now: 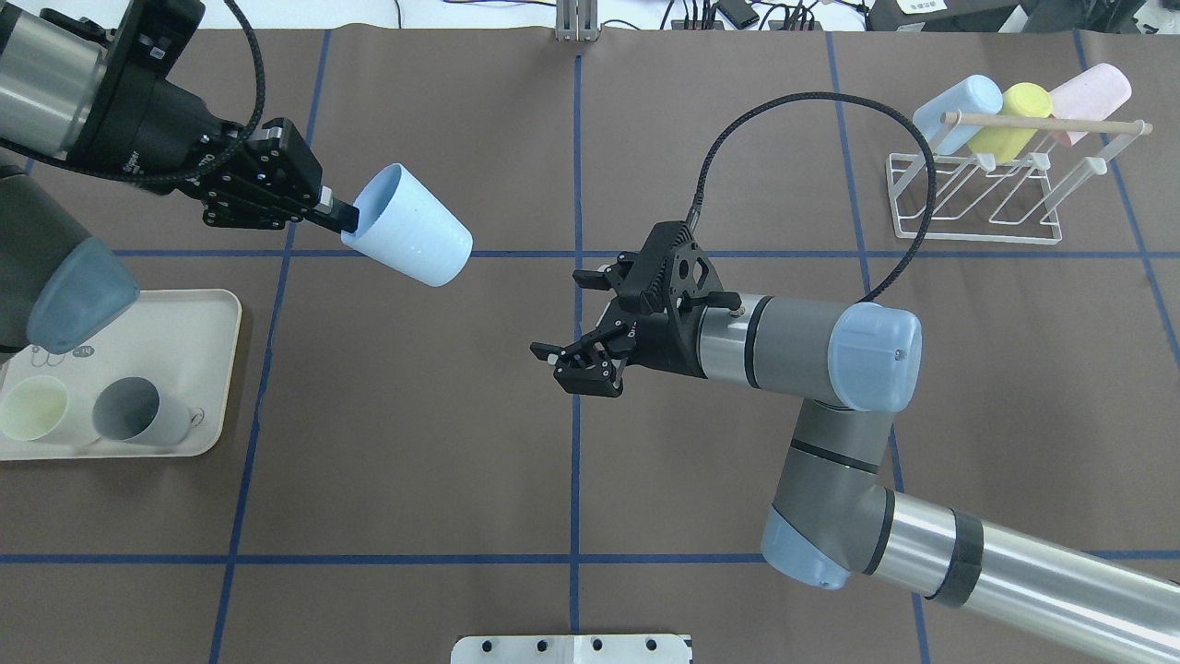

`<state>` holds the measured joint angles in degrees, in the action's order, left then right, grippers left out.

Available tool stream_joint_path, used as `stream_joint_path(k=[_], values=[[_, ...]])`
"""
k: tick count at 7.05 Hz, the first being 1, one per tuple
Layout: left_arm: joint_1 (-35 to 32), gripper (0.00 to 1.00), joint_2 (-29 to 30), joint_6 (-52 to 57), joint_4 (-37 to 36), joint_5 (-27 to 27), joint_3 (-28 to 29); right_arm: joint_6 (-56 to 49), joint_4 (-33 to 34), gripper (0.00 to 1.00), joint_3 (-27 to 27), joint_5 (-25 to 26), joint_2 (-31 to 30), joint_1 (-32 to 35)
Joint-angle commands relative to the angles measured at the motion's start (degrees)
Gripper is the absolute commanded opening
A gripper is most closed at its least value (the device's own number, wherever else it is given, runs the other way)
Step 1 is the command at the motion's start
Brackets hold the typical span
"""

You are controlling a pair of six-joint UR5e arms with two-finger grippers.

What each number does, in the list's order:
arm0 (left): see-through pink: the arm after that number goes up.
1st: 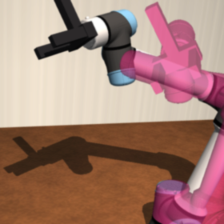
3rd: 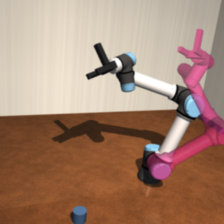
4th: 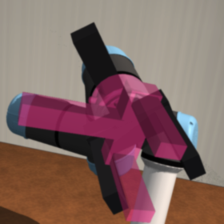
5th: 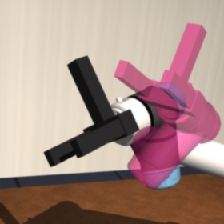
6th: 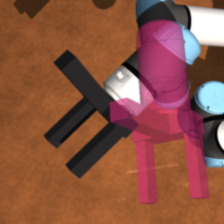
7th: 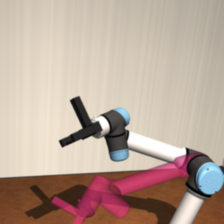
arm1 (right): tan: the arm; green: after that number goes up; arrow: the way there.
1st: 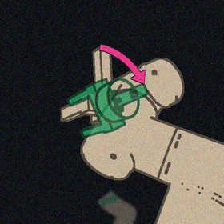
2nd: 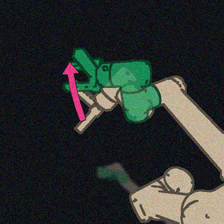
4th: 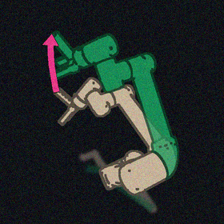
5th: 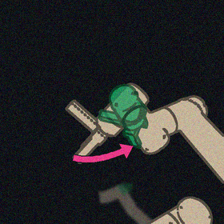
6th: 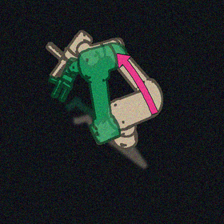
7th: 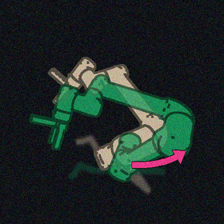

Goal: Transfer IKEA cup to right arm and place on rack

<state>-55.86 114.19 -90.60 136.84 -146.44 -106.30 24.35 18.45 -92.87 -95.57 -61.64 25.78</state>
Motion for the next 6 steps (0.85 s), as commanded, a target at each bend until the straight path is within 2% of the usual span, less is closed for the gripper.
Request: stream_joint_path(k=[1,3,6], values=[[2.24,0.00,1.03,-0.02,0.00,2.02,0.12,-0.97,-1.31,0.99,0.15,0.38,1.16,-0.81],[3.03,0.00,1.12,0.07,0.00,2.12,0.12,-0.88,-1.39,0.99,0.15,0.30,1.26,-1.86],[5.67,0.00,1.21,0.07,0.00,3.61,0.13,-0.88,-5.78,0.99,0.24,0.29,1.35,-1.96]])
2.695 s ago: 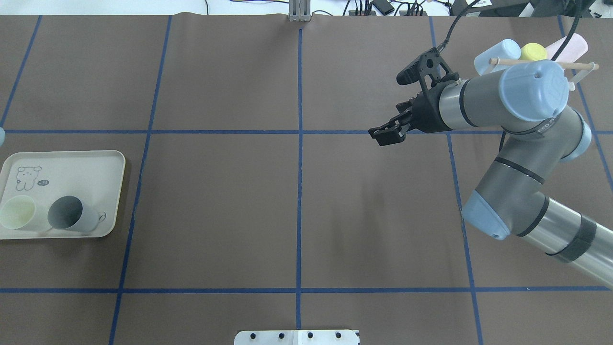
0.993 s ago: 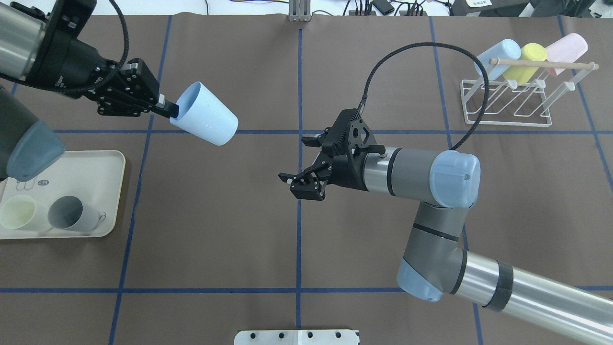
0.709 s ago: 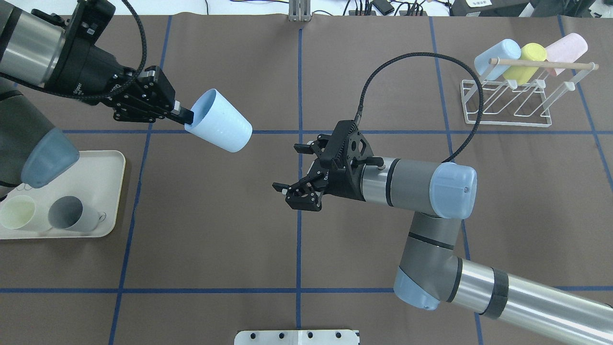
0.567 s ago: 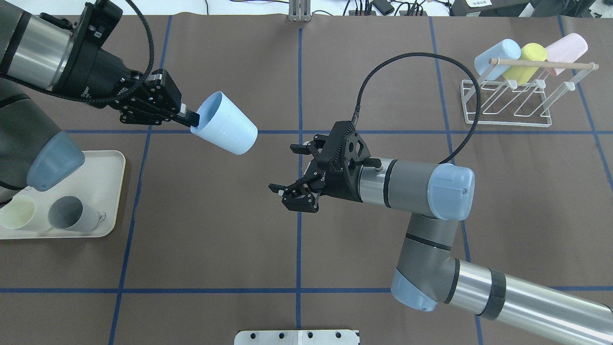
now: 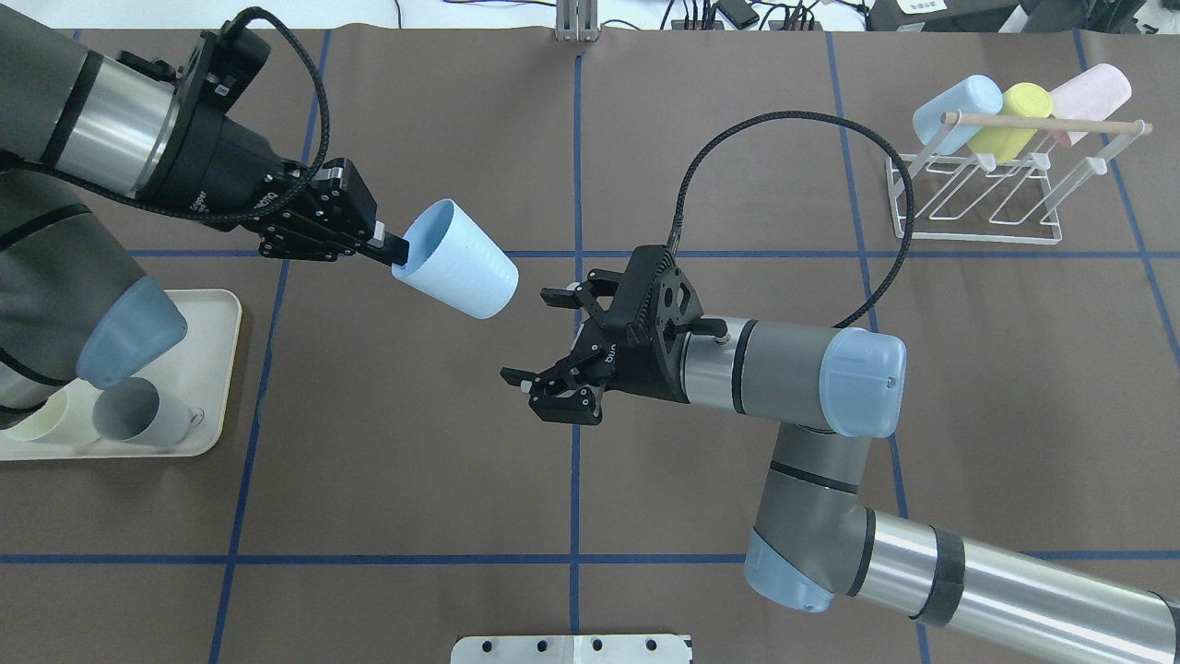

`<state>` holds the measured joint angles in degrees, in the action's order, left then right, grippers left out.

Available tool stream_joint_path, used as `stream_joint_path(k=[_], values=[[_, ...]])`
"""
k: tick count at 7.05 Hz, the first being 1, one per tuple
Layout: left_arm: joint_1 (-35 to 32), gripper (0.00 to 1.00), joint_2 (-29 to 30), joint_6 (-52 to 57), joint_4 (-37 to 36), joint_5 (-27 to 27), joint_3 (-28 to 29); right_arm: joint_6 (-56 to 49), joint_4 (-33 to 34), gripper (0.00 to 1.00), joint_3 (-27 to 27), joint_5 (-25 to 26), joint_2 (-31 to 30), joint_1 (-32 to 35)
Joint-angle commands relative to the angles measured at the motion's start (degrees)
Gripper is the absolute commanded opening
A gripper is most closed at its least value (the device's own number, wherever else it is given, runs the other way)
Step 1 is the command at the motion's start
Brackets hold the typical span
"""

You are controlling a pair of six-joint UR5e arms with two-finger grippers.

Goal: Transfer IKEA cup to right arm and place on rack

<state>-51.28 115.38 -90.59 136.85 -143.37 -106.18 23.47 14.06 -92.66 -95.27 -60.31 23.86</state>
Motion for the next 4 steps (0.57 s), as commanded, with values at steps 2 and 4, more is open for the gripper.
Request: stream_joint_path(k=[2,4], values=[[2.67,0.00,0.02,0.06,0.09,0.55,-0.26,0.00,-1.49,0.99,-0.06,3.58,0.37,-0.74],[3.47,0.00,0.28,0.06,1.14,1.33,0.00,0.00,-1.49,0.99,-0.06,3.69,0.37,-1.10]])
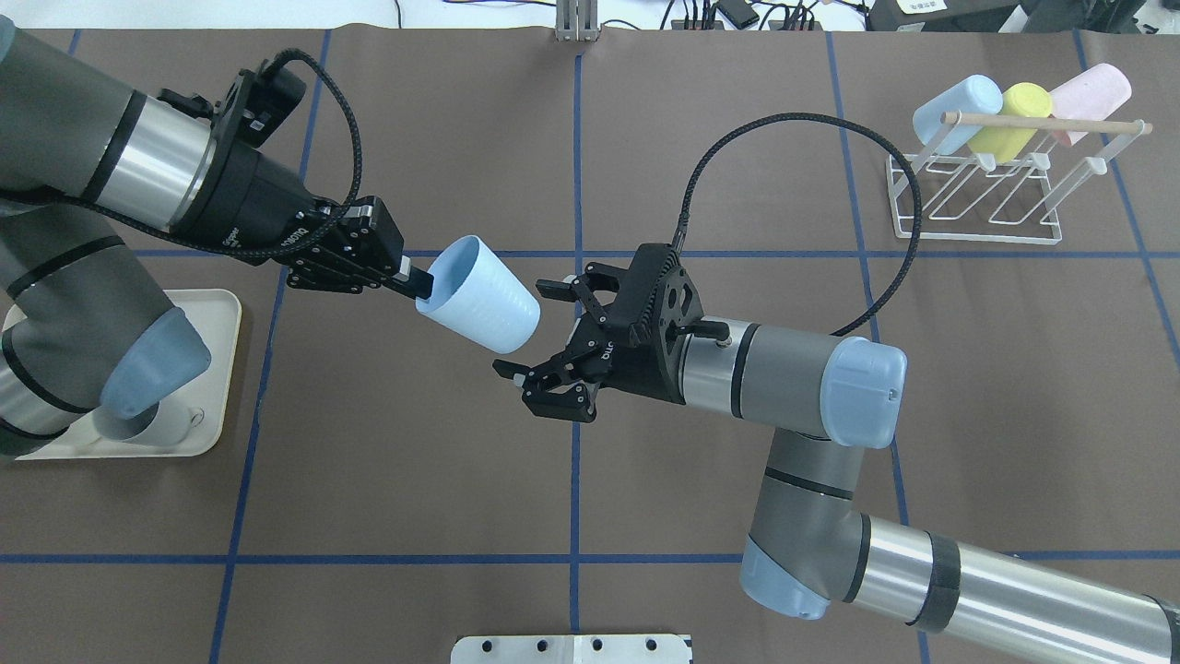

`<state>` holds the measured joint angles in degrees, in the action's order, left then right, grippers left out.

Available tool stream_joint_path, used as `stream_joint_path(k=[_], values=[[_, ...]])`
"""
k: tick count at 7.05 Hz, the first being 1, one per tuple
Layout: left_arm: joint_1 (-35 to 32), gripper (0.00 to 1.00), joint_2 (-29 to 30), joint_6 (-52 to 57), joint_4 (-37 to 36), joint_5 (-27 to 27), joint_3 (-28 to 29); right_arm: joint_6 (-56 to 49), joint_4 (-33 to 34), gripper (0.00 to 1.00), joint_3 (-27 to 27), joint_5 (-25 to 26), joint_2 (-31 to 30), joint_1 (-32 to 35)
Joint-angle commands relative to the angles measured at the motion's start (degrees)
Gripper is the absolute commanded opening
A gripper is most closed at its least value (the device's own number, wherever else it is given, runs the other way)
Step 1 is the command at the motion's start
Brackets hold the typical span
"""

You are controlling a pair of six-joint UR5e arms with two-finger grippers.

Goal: Transfer IKEA cup to right arm and place on rack

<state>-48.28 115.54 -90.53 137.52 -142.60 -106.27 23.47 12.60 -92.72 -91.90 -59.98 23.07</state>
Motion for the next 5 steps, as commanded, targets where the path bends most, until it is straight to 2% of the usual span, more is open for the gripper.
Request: stream_joint_path(k=[1,3,5], values=[[0.73,0.00,0.13,0.09,0.56,0.83,0.45,-0.01,-0.03,0.99,-0.18,0.32,0.13,-0.48],[2.57,0.00,0.13,0.09,0.56,3.27,0.80,-0.01,-0.03,0.99,-0.53,0.32,0.13,-0.48],[3.11,0.00,0.13,0.09,0.56,3.47,0.89,-0.01,-0.03,0.99,-0.54,0.41,0.13,-0.48]])
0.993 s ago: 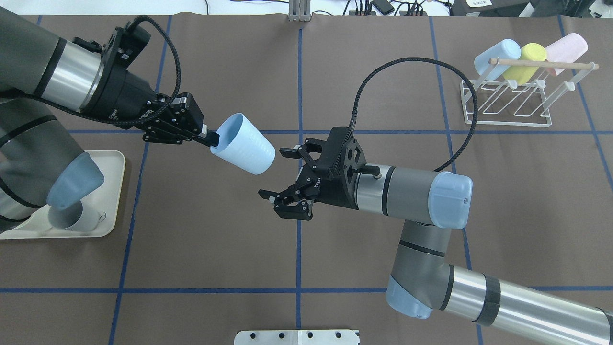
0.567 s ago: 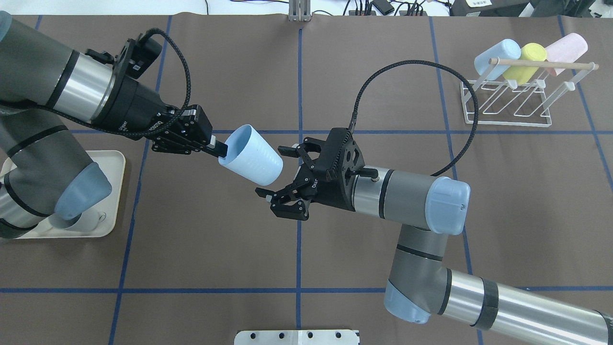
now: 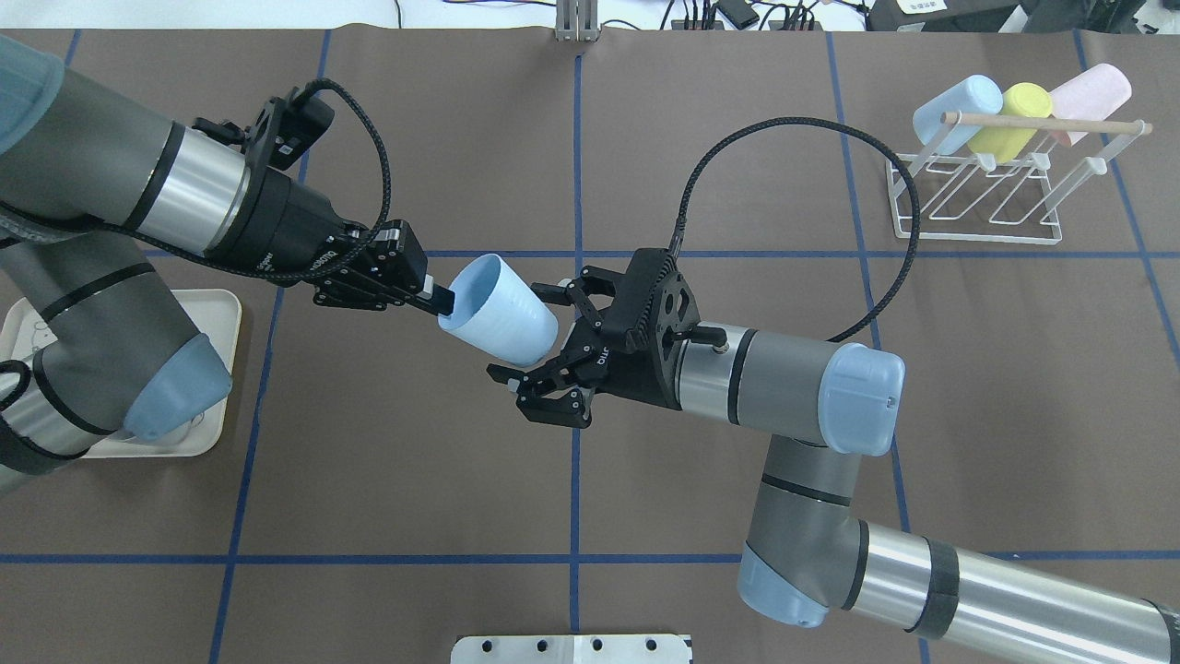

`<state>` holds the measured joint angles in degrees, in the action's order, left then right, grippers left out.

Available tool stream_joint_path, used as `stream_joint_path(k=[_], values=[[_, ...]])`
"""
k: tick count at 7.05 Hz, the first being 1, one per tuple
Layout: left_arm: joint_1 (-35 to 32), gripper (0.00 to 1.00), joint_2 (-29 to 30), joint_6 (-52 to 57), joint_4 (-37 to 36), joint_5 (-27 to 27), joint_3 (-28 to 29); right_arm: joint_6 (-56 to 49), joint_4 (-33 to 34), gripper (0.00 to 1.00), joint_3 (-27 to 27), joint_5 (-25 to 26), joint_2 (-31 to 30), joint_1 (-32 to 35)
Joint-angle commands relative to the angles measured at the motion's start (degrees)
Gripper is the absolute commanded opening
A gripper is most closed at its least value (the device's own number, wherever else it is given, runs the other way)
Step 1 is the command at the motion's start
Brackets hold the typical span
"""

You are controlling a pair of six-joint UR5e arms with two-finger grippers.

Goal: Transfer IKEA cup to right arm and place on rack

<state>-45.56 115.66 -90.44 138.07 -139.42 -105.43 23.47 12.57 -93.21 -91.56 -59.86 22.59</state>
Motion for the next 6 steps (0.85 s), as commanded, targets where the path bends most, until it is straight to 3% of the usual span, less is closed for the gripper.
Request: stream_joint_path(k=[1,2,6], values=[[0.38,0.00,0.00,0.00,0.09,0.29,0.05,0.00,0.00,0.98,-0.04,-0.02,0.00,0.00],[0.38,0.00,0.00,0.00,0.09,0.29,0.05,0.00,0.00,0.89,-0.13,-0.02,0.00,0.00],[0.38,0.00,-0.09,0.00,0.09,0.29,0.05,0.00,0.00,0.83,-0.13,0.07,0.00,-0.09]])
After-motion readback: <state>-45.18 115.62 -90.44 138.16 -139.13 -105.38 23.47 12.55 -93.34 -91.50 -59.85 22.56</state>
